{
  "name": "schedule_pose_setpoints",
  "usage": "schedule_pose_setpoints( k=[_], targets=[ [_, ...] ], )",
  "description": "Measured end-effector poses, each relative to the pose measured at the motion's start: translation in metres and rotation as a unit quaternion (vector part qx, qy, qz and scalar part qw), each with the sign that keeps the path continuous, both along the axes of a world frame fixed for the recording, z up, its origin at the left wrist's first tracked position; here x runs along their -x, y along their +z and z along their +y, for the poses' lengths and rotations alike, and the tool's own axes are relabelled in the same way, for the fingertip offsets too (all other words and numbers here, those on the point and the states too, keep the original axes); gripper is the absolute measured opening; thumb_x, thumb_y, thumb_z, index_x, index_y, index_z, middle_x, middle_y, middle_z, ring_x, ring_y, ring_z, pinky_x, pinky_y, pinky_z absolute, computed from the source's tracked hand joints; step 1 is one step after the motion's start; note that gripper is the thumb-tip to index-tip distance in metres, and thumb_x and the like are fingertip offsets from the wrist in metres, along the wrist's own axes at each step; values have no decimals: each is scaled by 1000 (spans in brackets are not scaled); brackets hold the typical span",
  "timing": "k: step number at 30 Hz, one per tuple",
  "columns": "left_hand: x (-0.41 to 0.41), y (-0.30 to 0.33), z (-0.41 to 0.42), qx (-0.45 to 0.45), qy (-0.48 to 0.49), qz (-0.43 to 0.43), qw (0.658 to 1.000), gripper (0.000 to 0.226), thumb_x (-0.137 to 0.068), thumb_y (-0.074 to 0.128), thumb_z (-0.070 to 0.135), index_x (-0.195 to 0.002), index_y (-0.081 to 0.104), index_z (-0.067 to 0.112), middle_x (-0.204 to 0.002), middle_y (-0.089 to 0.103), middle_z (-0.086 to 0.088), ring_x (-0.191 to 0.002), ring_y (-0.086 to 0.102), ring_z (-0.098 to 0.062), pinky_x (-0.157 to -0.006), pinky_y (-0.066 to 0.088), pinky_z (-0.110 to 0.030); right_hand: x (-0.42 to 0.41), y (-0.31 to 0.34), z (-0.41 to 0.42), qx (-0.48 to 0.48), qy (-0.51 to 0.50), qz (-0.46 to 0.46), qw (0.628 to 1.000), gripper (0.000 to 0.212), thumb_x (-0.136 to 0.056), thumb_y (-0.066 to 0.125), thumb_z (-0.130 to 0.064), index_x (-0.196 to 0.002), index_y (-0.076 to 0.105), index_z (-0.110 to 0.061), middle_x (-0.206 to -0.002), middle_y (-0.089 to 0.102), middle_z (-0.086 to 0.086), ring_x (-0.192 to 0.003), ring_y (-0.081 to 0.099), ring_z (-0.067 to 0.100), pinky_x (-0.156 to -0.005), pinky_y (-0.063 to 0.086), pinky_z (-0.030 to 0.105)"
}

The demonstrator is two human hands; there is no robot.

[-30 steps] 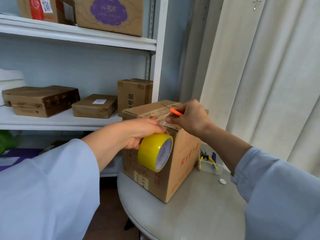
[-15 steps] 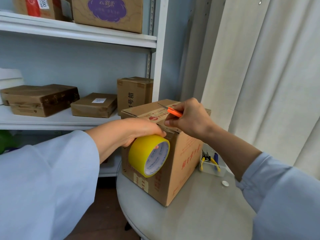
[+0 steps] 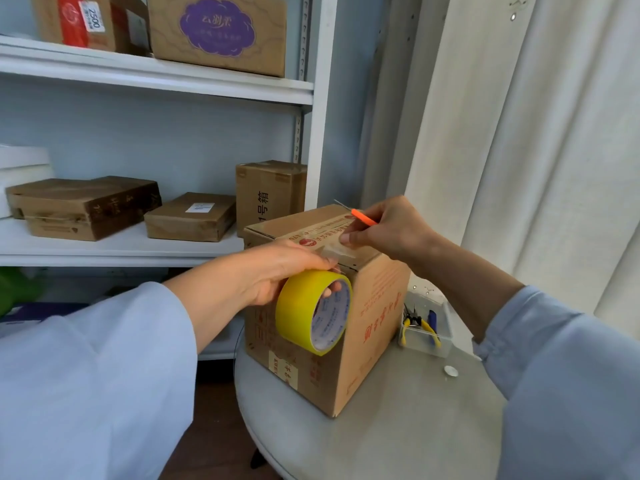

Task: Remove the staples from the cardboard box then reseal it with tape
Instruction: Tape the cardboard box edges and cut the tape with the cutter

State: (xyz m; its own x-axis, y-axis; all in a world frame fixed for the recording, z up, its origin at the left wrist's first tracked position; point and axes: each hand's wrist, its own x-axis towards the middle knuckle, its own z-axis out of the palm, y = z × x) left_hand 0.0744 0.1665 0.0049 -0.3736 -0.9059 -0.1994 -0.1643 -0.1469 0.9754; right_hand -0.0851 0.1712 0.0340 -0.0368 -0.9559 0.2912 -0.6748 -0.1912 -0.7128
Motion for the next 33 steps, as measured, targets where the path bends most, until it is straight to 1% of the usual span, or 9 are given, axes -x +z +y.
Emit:
schedule_pose_setpoints(
  k=[3, 4, 7, 12, 16, 22, 27, 30, 33],
  targets=[
    [5, -4, 1, -32, -7, -16, 999, 12, -90, 61, 12, -85, 65, 2, -58, 68, -12, -39, 59, -13, -43, 53, -21, 4, -3, -1, -28, 6, 22, 999, 4, -81, 74, -13, -82, 72, -12, -91, 70, 5, -82, 63, 16, -66, 52, 25],
    [8, -3, 1, -37, -13, -27, 999, 13, -90, 62, 14, -84, 65, 4, -58, 68, -11, -40, 59, -12, -46, 53, -22, 7, -3, -1, -37, 5, 27, 999, 4, -81, 74, -13, -84, 72, -11, -88, 69, 3, -78, 61, 14, -62, 51, 20],
    [15, 2, -1, -43, -23, -58, 997, 21, -91, 61, 22, -77, 66, 8, -55, 67, -5, -40, 58, -9, -47, 52, -20, 15, -1, -1, -56, -1, 23, 998, 4, -82, 73, -12, -84, 73, -9, -75, 62, 1, -57, 46, 8, -39, 33, 12],
    [16, 5, -9, -57, -8, -74, 996, 21, -88, 65, 24, -75, 64, 8, -51, 64, -4, -38, 57, -9, -46, 52, -20, 20, -3, -7, -72, -7, 2, 997, 10, -83, 72, -13, -88, 73, -5, -62, 53, -1, -52, 37, 11, -39, 28, 19],
    [12, 3, -13, -51, 8, -102, 993, 15, -83, 71, 23, -84, 62, 11, -54, 64, -6, -50, 58, -16, -60, 50, -28, 19, -10, -14, -95, 4, 4, 995, 12, -83, 71, -14, -89, 74, -4, -68, 56, 4, -55, 38, 13, -43, 28, 22],
    [11, 6, -14, -56, 1, -120, 991, 17, -84, 69, 25, -79, 60, 12, -45, 61, -3, -35, 56, -12, -53, 46, -26, 22, -14, -20, -91, 1, -15, 996, 12, -82, 72, -14, -86, 74, -4, -69, 59, 5, -53, 37, 12, -40, 27, 21],
    [10, 3, -15, -54, 0, -120, 991, 17, -83, 70, 26, -81, 61, 12, -46, 61, -3, -35, 56, -12, -52, 46, -25, 19, -15, -22, -65, 8, 23, 998, 15, -84, 71, -14, -94, 74, -3, -93, 70, 9, -56, 47, 9, -35, 30, 9],
    [12, 2, -15, -46, -3, -121, 992, 17, -83, 70, 26, -81, 61, 12, -45, 61, -2, -35, 56, -11, -52, 46, -26, 21, -15, -22, -48, 13, 51, 997, 21, -85, 71, -16, -101, 73, -5, -98, 70, 7, -65, 56, 11, -44, 39, 10],
    [12, 3, -15, -40, -6, -124, 991, 16, -84, 69, 26, -81, 60, 13, -44, 60, -2, -35, 55, -11, -51, 46, -25, 21, -15, -23, -40, 9, 83, 996, 20, -84, 71, -19, -99, 72, -6, -100, 70, 7, -83, 64, 16, -71, 56, 26]
  ],
)
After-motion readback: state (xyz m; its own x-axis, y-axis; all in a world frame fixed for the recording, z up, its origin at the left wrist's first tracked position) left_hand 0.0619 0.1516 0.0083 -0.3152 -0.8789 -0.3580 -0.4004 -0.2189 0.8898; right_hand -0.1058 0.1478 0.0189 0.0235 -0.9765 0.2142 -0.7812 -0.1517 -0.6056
